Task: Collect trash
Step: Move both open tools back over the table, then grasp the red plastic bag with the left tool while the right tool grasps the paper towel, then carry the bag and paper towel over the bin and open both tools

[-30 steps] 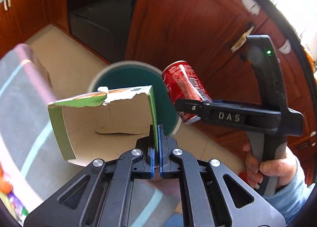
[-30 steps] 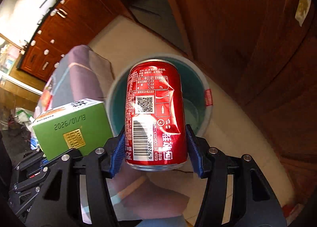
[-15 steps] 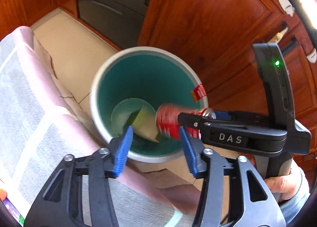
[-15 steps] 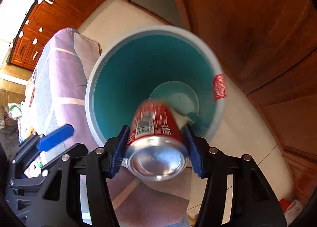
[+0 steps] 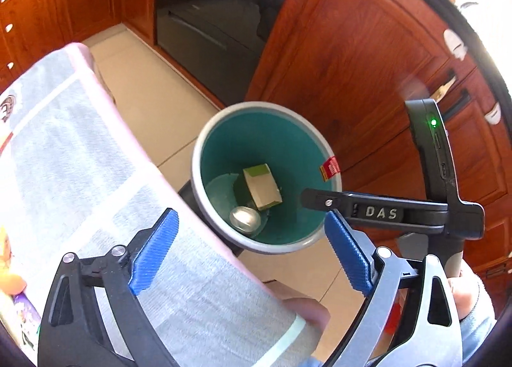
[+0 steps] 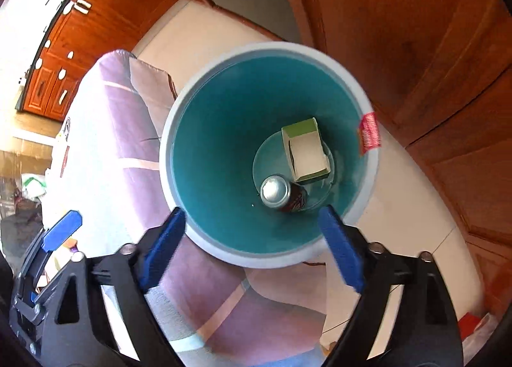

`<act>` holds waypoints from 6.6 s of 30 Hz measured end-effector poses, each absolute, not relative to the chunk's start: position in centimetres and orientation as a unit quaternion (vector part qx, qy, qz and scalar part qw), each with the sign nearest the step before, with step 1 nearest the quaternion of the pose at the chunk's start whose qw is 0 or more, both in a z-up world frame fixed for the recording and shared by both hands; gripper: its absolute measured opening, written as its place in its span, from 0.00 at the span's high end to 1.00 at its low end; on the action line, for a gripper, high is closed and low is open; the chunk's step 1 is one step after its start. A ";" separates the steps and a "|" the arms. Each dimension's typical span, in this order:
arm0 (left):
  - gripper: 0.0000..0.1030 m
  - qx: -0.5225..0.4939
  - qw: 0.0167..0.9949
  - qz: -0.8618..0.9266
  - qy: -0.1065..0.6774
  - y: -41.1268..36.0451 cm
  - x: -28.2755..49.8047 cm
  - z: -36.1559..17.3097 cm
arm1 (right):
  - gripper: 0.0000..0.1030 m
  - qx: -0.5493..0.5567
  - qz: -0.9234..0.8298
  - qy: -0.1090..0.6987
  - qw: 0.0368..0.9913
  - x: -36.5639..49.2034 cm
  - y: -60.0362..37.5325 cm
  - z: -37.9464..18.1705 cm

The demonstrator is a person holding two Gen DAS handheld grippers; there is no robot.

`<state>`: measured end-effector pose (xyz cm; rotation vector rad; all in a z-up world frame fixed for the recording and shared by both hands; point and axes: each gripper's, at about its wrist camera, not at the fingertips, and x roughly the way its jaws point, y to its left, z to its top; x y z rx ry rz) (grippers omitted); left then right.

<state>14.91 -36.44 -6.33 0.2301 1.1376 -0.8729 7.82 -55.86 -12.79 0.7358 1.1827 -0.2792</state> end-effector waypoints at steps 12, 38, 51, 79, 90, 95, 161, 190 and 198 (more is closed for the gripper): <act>0.04 0.076 0.780 -0.378 0.493 -29.2 12.1 -1.5 | 0.12 0.321 -0.144 0.526 0.774 5.6 -51.5 -8.5; 0.04 -0.016 0.863 -0.157 0.480 4.8 13.3 0.7 | 0.12 0.111 0.033 0.570 0.814 11.7 -21.8 -2.1; 0.04 0.011 0.839 -0.144 0.524 7.4 16.7 -4.6 | 0.12 0.047 0.068 0.582 0.809 15.9 -13.3 -2.2; 0.70 -0.034 0.832 -0.194 0.519 8.2 13.8 -4.9 | 0.92 -0.073 0.088 0.555 0.824 15.4 -8.1 -5.5; 0.75 -0.029 0.840 -0.193 0.507 7.4 12.6 -4.3 | 0.61 -0.020 0.127 0.572 0.810 14.0 -10.5 -5.3; 0.75 -0.052 0.828 -0.200 0.522 7.5 12.9 -5.5 | 0.48 -0.024 0.134 0.571 0.810 14.3 -9.8 -5.5; 0.77 0.144 0.715 -0.437 0.526 -37.1 11.5 -3.3 | 0.98 0.244 -0.084 0.452 0.854 7.1 -55.2 -2.2; 0.09 0.132 0.709 -0.396 0.568 -37.2 16.0 -8.2 | 0.22 0.272 -0.097 0.505 0.814 10.3 -55.7 -8.8; 0.07 0.126 0.724 -0.379 0.563 -34.9 14.9 -7.5 | 0.16 0.277 -0.118 0.524 0.797 10.0 -55.2 -8.9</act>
